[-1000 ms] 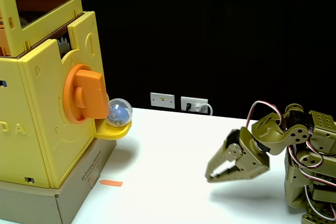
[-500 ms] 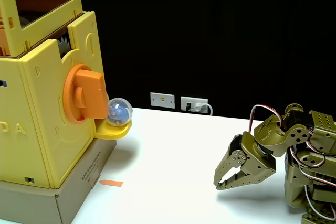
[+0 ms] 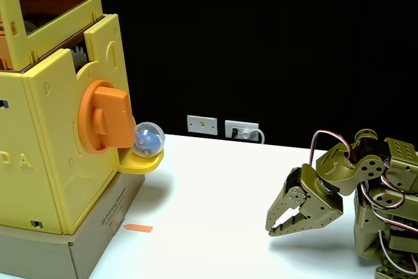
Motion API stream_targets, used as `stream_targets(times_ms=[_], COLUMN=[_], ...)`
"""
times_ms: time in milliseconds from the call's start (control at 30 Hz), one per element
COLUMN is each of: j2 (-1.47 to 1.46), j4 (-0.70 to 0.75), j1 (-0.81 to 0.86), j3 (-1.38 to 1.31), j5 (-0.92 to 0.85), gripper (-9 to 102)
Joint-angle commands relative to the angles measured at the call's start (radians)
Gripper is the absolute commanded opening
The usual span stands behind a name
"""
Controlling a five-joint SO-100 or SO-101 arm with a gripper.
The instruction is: Turn the button of vending machine.
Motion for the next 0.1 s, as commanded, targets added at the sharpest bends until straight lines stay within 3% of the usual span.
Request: stream_targets(times_ms=[0, 67], j2=[0.141, 0.141], j4=[-0.015, -0.015], j1=[-0.009, -0.009], j3=[0.051, 0.051], j5=[0.002, 0.002], gripper=[-1, -1])
